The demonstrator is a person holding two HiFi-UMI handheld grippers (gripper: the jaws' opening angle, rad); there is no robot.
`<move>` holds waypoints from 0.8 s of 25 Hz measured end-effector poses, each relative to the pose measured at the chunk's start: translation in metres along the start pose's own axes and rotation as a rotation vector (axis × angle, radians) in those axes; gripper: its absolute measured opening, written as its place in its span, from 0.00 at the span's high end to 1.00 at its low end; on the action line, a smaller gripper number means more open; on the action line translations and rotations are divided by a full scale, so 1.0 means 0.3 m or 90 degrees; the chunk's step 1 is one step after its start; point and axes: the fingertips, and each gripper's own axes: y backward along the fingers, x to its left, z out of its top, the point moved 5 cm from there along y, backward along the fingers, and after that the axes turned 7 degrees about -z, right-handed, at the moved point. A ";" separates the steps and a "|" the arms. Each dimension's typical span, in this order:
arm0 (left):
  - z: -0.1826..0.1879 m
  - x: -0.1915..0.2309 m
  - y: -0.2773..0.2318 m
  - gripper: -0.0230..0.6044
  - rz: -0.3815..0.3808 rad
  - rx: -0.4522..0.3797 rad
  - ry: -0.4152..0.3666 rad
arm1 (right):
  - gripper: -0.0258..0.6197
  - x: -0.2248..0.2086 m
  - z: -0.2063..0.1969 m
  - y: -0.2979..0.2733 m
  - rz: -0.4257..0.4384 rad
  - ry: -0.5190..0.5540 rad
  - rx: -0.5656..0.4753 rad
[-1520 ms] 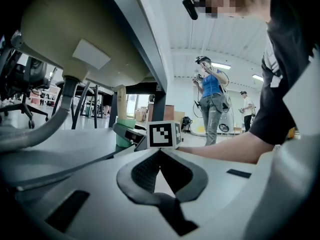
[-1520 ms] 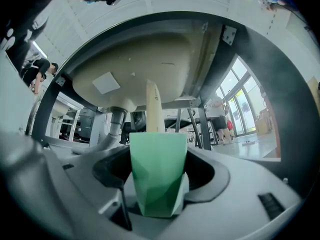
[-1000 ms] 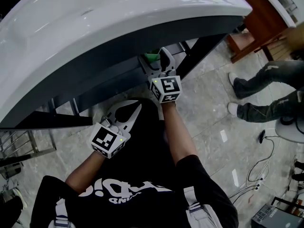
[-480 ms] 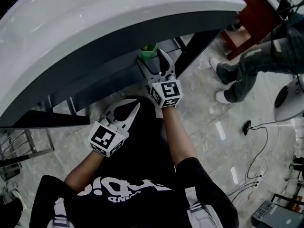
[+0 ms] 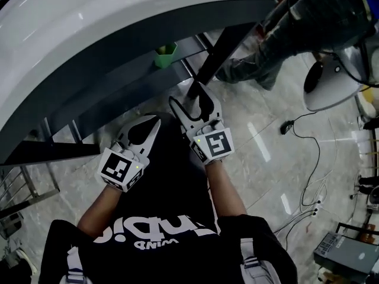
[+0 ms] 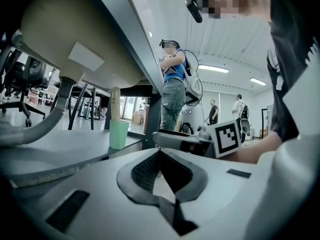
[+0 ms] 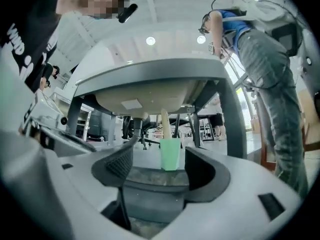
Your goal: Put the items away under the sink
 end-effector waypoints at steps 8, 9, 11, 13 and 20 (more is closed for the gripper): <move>0.026 -0.065 -0.010 0.93 -0.022 -0.018 -0.006 | 0.55 -0.006 0.041 0.246 -0.040 -0.022 0.014; 0.032 -0.067 -0.010 0.93 -0.023 -0.019 -0.007 | 0.62 -0.003 0.044 0.253 -0.043 -0.020 0.014; 0.047 -0.076 -0.002 0.93 -0.026 -0.020 -0.010 | 0.73 0.011 0.055 0.271 -0.048 -0.013 0.012; 0.055 -0.093 0.014 0.93 -0.028 -0.027 -0.011 | 0.88 0.031 0.064 0.298 -0.052 -0.003 0.009; 0.055 -0.101 0.023 0.93 -0.024 -0.039 -0.010 | 0.93 0.094 0.096 0.360 -0.010 0.008 0.004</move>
